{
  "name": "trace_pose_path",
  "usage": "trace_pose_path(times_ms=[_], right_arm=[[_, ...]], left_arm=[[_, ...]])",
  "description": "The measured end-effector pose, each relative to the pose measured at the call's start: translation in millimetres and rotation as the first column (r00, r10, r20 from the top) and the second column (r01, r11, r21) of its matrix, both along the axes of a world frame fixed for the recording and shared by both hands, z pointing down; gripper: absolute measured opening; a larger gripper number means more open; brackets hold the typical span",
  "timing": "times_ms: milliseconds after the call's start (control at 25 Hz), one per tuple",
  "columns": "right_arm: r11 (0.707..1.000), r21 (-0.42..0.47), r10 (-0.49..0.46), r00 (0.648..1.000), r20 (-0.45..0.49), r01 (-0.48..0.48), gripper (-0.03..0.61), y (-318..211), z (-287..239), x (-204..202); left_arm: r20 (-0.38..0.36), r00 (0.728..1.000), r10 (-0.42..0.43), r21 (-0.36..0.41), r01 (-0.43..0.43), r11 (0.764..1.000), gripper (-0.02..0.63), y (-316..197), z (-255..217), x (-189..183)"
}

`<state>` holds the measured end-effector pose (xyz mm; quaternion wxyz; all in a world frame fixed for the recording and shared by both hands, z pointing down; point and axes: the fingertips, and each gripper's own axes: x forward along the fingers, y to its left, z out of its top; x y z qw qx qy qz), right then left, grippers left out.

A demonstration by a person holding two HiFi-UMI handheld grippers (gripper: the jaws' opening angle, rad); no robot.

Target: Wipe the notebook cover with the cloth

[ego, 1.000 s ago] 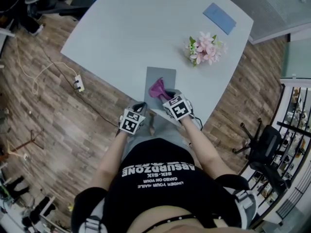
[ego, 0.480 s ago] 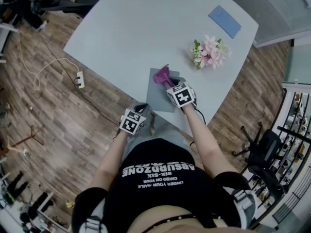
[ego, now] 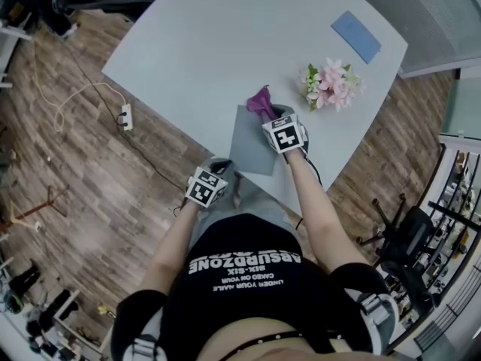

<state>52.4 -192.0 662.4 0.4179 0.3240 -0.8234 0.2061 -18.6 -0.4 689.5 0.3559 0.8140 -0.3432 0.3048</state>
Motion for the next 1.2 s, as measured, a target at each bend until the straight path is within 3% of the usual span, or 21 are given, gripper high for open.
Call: trace_pose_path(times_ms=[240,680,1200], right_arm=[[1.000,0.028,-0.001,1.000,-0.010,0.001,0.075,1.9,-0.1,-9.4],[0.983,0.087,-0.156,0.986,-0.051,0.160,0.075,9.3,1.1,-63.0],[0.962,0.121,-0.243,0.970,-0.016,0.243,0.075,44.3,1.9,-74.5]], left_arm=[[-0.007,1.000,0.001,-0.002,-0.001,1.000,0.014,1.0,-0.5,-1.1],[-0.009,1.000,-0.003,-0.001,0.003,1.000,0.014,-0.2,-5.6,-0.6],[-0.009,1.000,-0.019,0.018,0.019,1.000,0.014,0.1,-2.8,0.0]])
